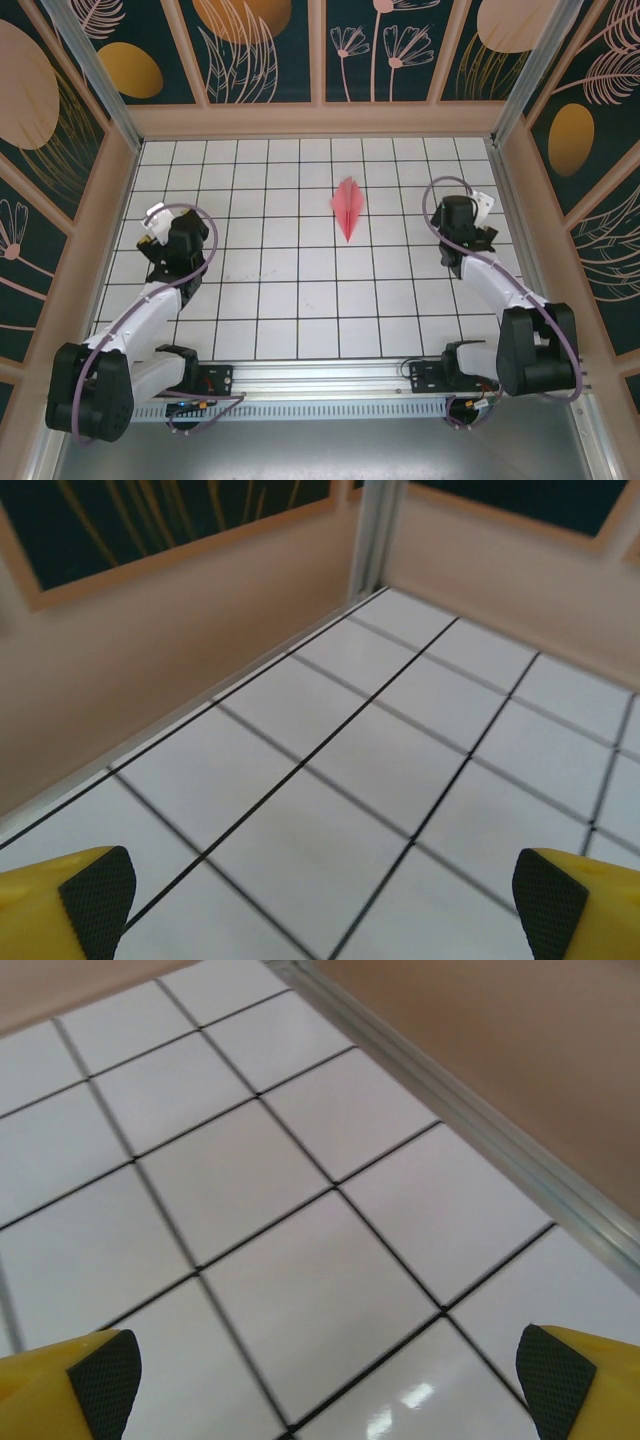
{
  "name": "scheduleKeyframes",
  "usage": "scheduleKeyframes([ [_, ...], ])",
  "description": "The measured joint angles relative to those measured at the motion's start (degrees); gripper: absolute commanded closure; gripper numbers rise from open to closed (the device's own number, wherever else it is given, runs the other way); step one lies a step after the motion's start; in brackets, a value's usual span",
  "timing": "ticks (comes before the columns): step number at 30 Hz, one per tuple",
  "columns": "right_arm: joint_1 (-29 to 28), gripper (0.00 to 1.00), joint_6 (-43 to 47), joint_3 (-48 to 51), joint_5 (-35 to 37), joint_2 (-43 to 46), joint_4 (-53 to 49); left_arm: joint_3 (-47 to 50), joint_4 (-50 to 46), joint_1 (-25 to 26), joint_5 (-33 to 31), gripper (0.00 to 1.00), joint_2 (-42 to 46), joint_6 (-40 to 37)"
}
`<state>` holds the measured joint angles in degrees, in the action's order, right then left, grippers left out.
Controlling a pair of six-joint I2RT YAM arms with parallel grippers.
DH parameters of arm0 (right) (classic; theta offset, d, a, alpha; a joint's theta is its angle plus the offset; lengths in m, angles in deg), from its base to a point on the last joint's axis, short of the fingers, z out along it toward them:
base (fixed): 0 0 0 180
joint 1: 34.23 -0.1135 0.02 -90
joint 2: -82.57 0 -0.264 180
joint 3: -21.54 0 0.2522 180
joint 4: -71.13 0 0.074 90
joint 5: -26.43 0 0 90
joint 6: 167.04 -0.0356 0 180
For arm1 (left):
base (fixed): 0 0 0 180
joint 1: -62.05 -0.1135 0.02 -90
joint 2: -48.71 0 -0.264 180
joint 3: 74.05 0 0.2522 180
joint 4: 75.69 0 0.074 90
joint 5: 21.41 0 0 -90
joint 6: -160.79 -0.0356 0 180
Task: Fold a paper plane with a square sheet of paper (pick it up from the middle)
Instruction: Reset both arms
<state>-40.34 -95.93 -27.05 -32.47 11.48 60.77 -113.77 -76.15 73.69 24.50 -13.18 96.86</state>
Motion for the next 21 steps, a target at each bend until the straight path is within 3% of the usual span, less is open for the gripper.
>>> scheduleKeyframes([
  [7, 3.5, 0.01, 5.88, 12.76, -4.02, -0.09, 19.47, 8.35, 16.11, -2.86, 3.69, 0.02, -2.25, -10.38],
  [12, 3.74, 0.01, 10.62, 16.92, -9.09, -4.63, 34.23, 12.15, 29.51, -5.03, 12.41, 0.02, -5.88, -15.87],
  [21, 5.53, 0.01, 15.65, 18.8, -18.27, -11.43, 53.59, 13.42, 46.53, -9.9, 27.74, 0.01, -13.84, -18.75],
])
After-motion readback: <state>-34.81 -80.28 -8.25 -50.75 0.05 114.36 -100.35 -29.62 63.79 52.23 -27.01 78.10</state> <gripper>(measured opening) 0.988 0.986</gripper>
